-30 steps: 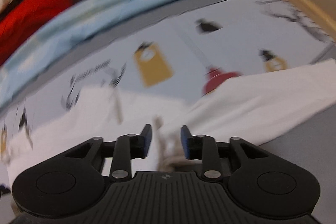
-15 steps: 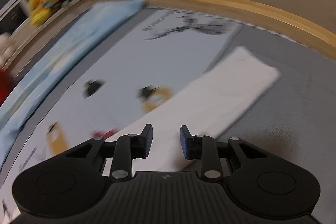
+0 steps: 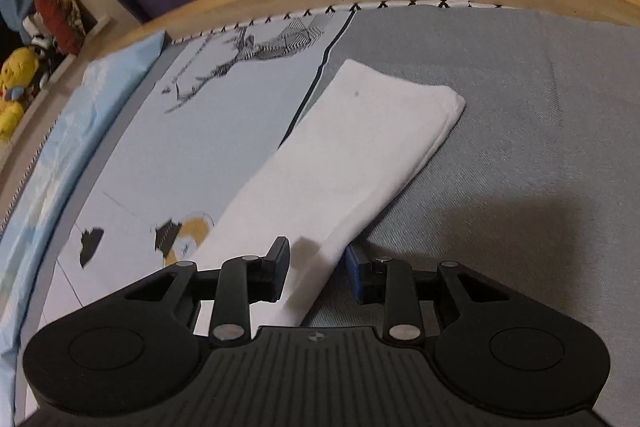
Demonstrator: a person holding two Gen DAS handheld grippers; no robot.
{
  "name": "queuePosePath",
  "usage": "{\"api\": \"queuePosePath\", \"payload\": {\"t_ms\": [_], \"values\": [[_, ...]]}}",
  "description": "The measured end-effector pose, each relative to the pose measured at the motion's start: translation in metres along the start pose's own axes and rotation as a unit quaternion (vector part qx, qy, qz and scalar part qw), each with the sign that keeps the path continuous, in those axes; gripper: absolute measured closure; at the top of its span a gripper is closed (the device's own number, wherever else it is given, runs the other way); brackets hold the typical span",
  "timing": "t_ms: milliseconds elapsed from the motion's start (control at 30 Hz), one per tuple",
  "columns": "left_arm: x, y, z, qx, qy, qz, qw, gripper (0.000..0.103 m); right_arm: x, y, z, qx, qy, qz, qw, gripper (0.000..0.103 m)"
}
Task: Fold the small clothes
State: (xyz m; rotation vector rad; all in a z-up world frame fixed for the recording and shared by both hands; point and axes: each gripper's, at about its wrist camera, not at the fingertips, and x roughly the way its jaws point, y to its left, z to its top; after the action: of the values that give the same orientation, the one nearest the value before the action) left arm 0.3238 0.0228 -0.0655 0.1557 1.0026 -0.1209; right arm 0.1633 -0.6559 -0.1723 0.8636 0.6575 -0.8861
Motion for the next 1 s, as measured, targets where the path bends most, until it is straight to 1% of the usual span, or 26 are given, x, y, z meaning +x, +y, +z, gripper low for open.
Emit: {"api": "queuePosePath", "payload": {"t_ms": [67,100,133,200,233,267,333,400,467,500,567,600,667,700,733,800,833,867,900,933,967,1000], "values": [[-0.002,0.005,0.0,-0.001,-0.001,0.002,1.0,0.056,0.001,0.002,-0.002,-0.003,-0.009,-0.009,1.0,0.078],[-0.002,0.008,0.0,-0.003,-0.002,0.003,1.0,0.056,0.0,0.006,-0.003,-0.014,-0.015,-0.021,1.0,0.089],[-0.003,0.012,-0.001,-0.005,-0.002,0.004,1.0,0.056,-0.001,0.011,-0.005,-0.028,-0.023,-0.036,0.999,0.095],[-0.006,0.02,0.0,-0.011,-0.003,0.007,0.9999,0.056,-0.009,0.022,-0.008,-0.052,-0.052,-0.045,0.996,0.097],[-0.008,0.026,0.001,-0.017,-0.006,0.008,0.9998,0.056,-0.016,0.034,-0.011,-0.077,-0.072,-0.051,0.993,0.097],[-0.01,0.03,0.001,-0.022,-0.008,0.009,0.9997,0.056,-0.025,0.049,-0.015,-0.113,-0.094,-0.052,0.988,0.097],[-0.014,0.041,0.002,-0.036,-0.012,0.011,0.9992,0.056,-0.049,0.09,-0.033,-0.192,-0.137,-0.023,0.972,0.097],[-0.018,0.05,0.003,-0.049,-0.015,0.012,0.9986,0.056,-0.081,0.134,-0.062,-0.261,-0.163,0.036,0.951,0.097],[-0.022,0.059,0.003,-0.061,-0.018,0.014,0.9979,0.056,-0.122,0.176,-0.107,-0.321,-0.177,0.114,0.923,0.097],[-0.024,0.063,0.003,-0.065,-0.018,0.014,0.9976,0.056,-0.141,0.193,-0.129,-0.344,-0.177,0.151,0.91,0.097],[-0.027,0.07,0.003,-0.078,-0.019,0.013,0.9967,0.056,-0.183,0.225,-0.183,-0.394,-0.166,0.241,0.872,0.097],[-0.028,0.073,0.003,-0.084,-0.02,0.012,0.9962,0.056,-0.203,0.237,-0.212,-0.421,-0.154,0.288,0.846,0.097],[-0.031,0.078,0.003,-0.094,-0.022,0.007,0.9953,0.056,-0.23,0.25,-0.259,-0.466,-0.103,0.368,0.798,0.097],[-0.032,0.08,0.004,-0.098,-0.022,0.004,0.995,0.056,-0.239,0.256,-0.285,-0.496,-0.059,0.401,0.768,0.095],[-0.032,0.081,0.004,-0.101,-0.022,0.002,0.9946,0.056,-0.241,0.259,-0.306,-0.523,-0.019,0.413,0.745,0.092],[-0.034,0.082,0.004,-0.106,-0.023,-0.002,0.9942,0.056,-0.239,0.261,-0.345,-0.579,0.065,0.403,0.705,0.092],[-0.033,0.082,0.004,-0.107,-0.022,-0.005,0.994,0.056,-0.238,0.262,-0.355,-0.6,0.091,0.391,0.692,0.092],[-0.033,0.081,0.005,-0.109,-0.022,-0.007,0.9937,0.056,-0.238,0.262,-0.361,-0.615,0.105,0.375,0.685,0.092],[-0.033,0.081,0.005,-0.111,-0.022,-0.009,0.9935,0.056,-0.239,0.262,-0.362,-0.625,0.112,0.359,0.685,0.089],[-0.031,0.08,0.005,-0.114,-0.021,-0.012,0.9932,0.056,-0.241,0.264,-0.359,-0.625,0.116,0.352,0.687,0.085],[-0.03,0.08,0.005,-0.117,-0.019,-0.016,0.9928,0.056,-0.241,0.266,-0.354,-0.623,0.121,0.345,0.691,0.083],[-0.027,0.08,0.005,-0.122,-0.016,-0.021,0.9922,0.056,-0.239,0.268,-0.346,-0.619,0.125,0.335,0.699,0.081]]}}
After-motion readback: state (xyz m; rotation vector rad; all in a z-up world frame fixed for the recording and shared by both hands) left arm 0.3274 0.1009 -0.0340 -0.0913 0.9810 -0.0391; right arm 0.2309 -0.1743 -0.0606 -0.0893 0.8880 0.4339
